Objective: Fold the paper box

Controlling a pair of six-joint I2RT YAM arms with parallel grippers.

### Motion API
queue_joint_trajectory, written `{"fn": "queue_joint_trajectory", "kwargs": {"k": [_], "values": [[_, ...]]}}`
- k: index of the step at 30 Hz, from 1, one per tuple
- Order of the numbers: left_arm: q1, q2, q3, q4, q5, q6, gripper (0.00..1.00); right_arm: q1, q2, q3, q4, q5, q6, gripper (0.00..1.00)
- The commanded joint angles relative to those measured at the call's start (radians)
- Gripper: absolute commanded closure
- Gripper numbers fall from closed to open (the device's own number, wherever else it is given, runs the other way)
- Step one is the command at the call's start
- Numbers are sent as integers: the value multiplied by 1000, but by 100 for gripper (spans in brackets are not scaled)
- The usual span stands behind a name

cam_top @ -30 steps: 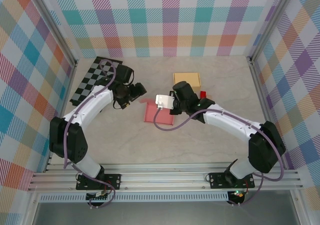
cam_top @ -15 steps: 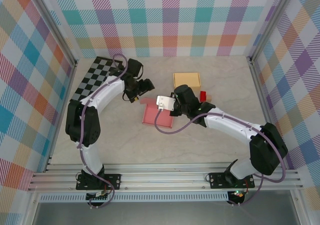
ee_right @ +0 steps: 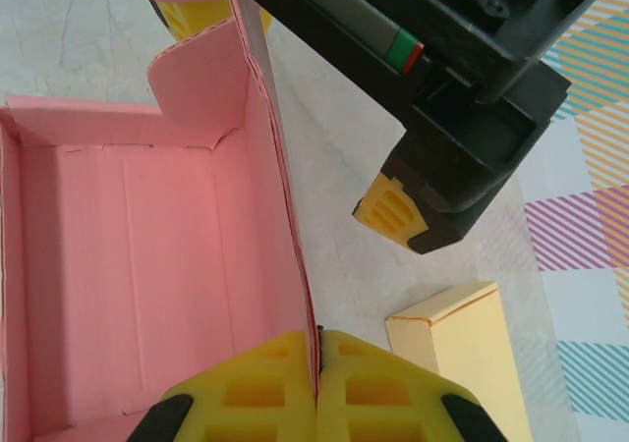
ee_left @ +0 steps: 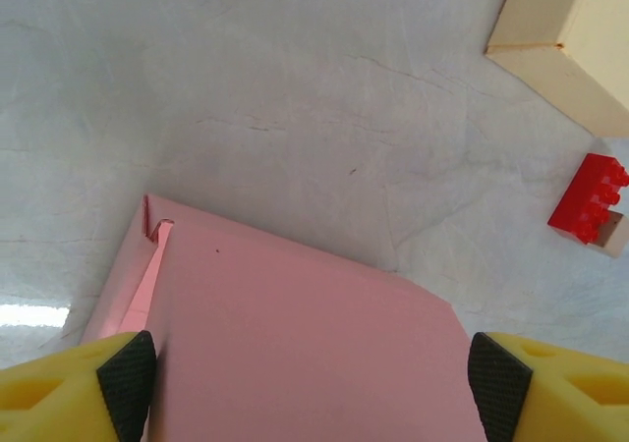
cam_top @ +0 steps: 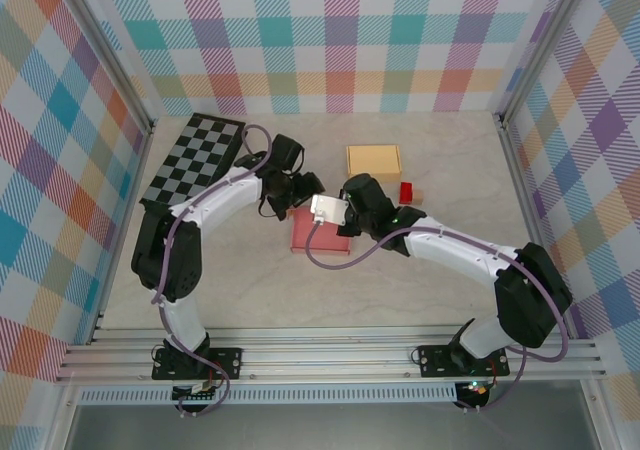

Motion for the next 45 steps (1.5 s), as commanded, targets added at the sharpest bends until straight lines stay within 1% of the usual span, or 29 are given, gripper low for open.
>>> {"fn": "queue_joint_trajectory", "kwargs": {"k": [1,2,4,5,7,10,13,16,20,22,24,26,27,29,30,31,34,38,43,45], "values": [[-43,-44,-36,16,44,-25,21,12,12,-9,52,9,70,99],[-43,-43,-41,16,36,-21,23,12,11,-9,47,6,78,98],[-43,-46,-58,15,20,-13,31,13,5,-8,33,-4,97,96],[-43,-45,-63,14,14,-11,36,12,2,-7,28,-10,104,96],[-43,-45,-73,13,-1,-10,51,12,-4,-13,26,-14,114,96],[-43,-48,-80,10,-23,-14,64,14,-12,-22,23,-15,121,96],[-43,-55,-88,8,-45,-26,73,15,-18,-29,19,-11,128,96],[-43,-68,-105,18,-63,-53,78,18,-24,-36,17,-10,142,96],[-45,-89,-145,74,-45,-120,87,32,-19,-49,23,-5,169,96],[-47,-97,-157,100,-36,-148,89,40,-13,-58,29,-5,181,96],[-48,-101,-162,121,-8,-166,88,44,-7,-63,34,-3,190,96],[-48,-104,-150,111,17,-160,77,44,-1,-66,36,4,196,96],[-48,-110,-139,90,14,-147,68,44,3,-65,38,14,194,96],[-48,-129,-127,36,-18,-115,42,44,8,-61,41,40,190,97],[-46,-139,-121,3,-34,-98,33,43,9,-59,41,52,187,97],[-42,-146,-119,-19,-38,-83,31,43,7,-60,47,63,184,98],[-30,-172,-138,-30,-3,-77,30,43,0,-66,67,80,176,99],[-30,-196,-176,26,40,-118,30,43,2,-63,78,80,180,99],[-29,-158,-144,39,35,-111,32,43,-7,-64,80,34,190,99],[-29,-135,-109,10,14,-85,33,44,-15,-72,82,11,186,99]]}}
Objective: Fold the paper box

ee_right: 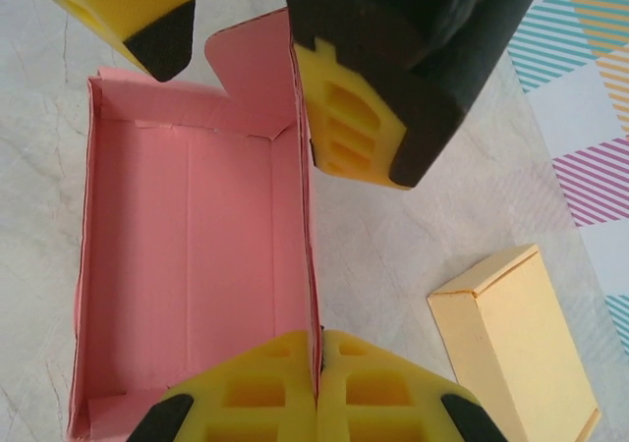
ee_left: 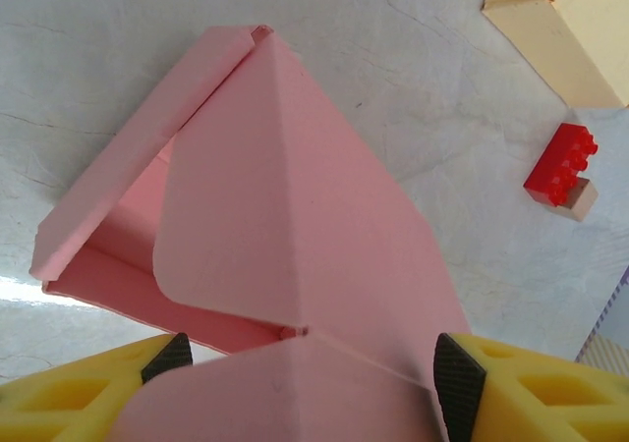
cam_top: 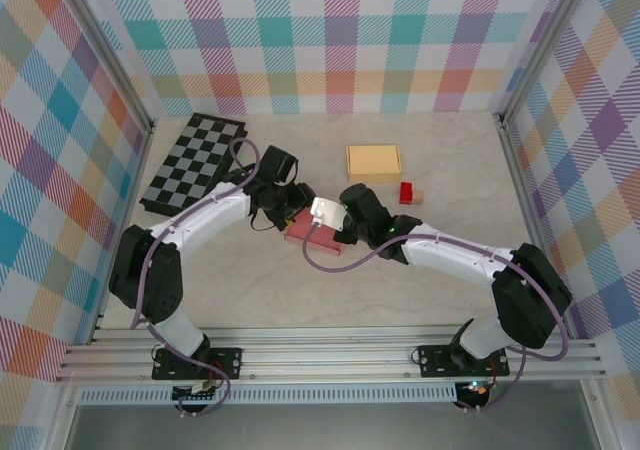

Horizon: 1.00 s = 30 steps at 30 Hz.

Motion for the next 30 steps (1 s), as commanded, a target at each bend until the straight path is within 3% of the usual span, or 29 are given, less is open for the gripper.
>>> {"fn": "queue_joint_trajectory", "kwargs": {"k": [1,8,11,19,30], "values": [[-4,37,64,-48,-17,46,33,5,-14,-16,30,-49,21,99],[19,9,142,-220,-204,274,31,5,-25,-24,-4,-51,4,99],[31,-19,105,-199,-217,322,30,6,-25,-22,0,-56,7,99],[28,-26,-18,47,-89,228,33,5,-6,13,-12,-75,34,99],[-31,13,-5,107,-97,102,38,5,-2,5,-7,-84,57,100]]}}
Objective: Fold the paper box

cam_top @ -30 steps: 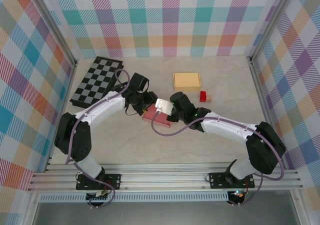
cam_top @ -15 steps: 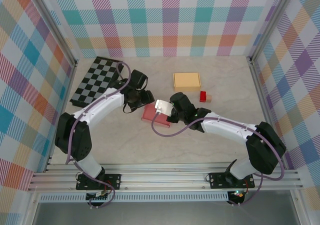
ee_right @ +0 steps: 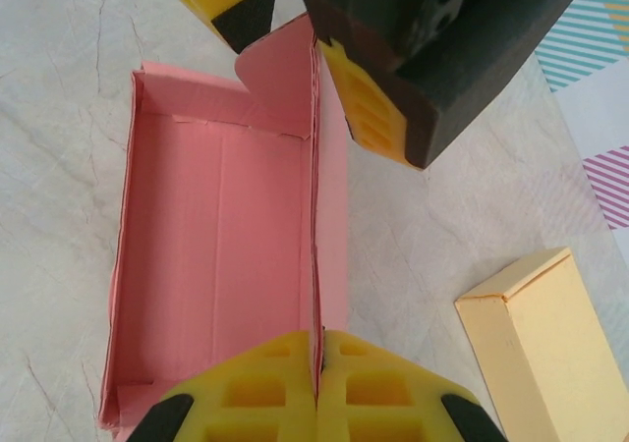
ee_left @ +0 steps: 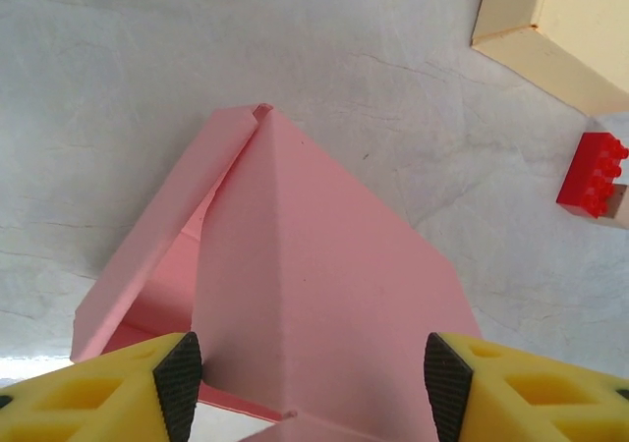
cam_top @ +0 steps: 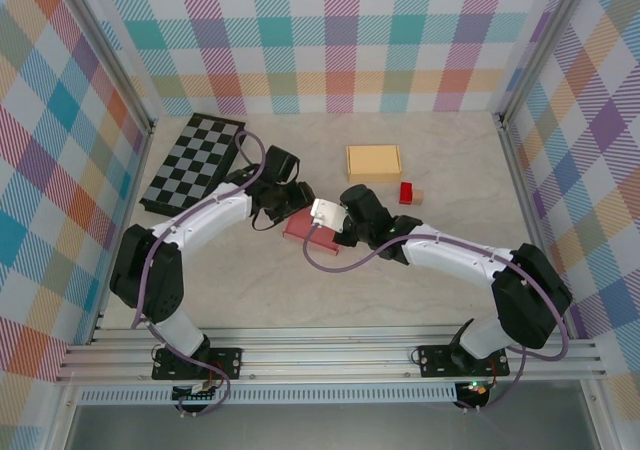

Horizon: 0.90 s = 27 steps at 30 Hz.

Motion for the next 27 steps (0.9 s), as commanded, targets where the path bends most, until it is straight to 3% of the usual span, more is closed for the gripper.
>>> {"fn": "queue_joint_trajectory", "kwargs": {"k": [1,17,22,25,27], "values": [[-21,12,1,61,16,-63,39,7,-3,8,7,-49,26,100],[-31,43,27,65,9,-143,76,8,-17,-29,26,-84,24,99],[-33,49,27,36,-21,-142,88,8,-19,-4,-8,-70,65,85],[-33,44,12,33,-37,-143,90,7,-30,26,-42,-56,124,69],[-33,40,4,26,-52,-139,90,7,-46,48,-72,-39,187,51]]}}
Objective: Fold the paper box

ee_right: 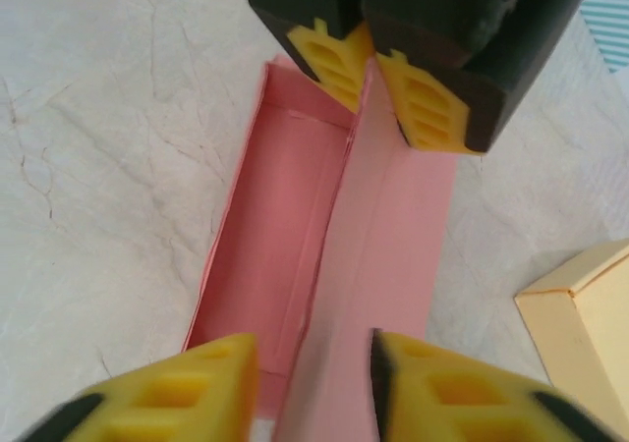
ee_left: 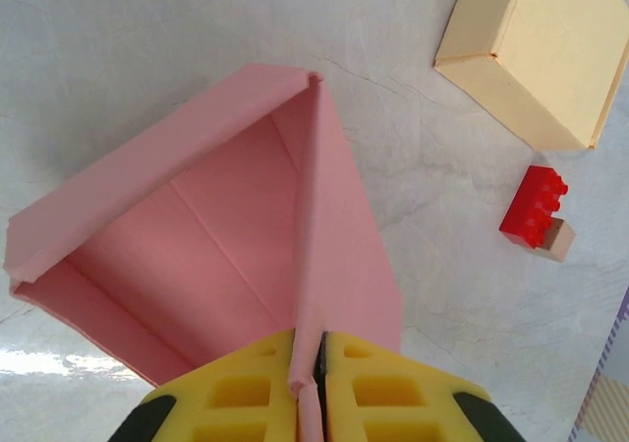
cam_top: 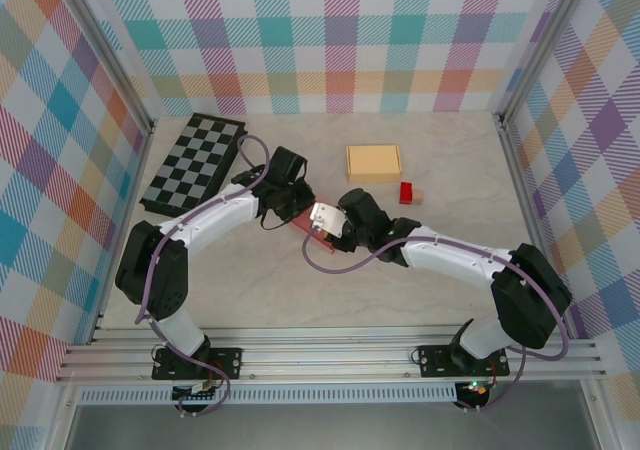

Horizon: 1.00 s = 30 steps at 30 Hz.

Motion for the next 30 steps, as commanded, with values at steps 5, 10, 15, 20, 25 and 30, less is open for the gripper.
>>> {"fn": "queue_joint_trajectory", "kwargs": {"k": [5,10,15,20,25,30], "values": [[-6,6,0,-84,-91,48,89,-3,-104,164,-220,89,420,27],[-4,3,-5,-102,-123,58,88,-30,-136,214,-458,218,923,15],[6,14,-9,-104,-107,29,86,-67,-155,157,-508,221,1212,1],[57,47,3,-76,-8,-75,85,-58,-222,-58,-160,67,798,15],[83,70,83,-120,41,-124,83,-59,-342,-236,39,58,413,16],[95,63,153,-157,67,-168,83,-59,-282,-236,36,1,188,20]]}}
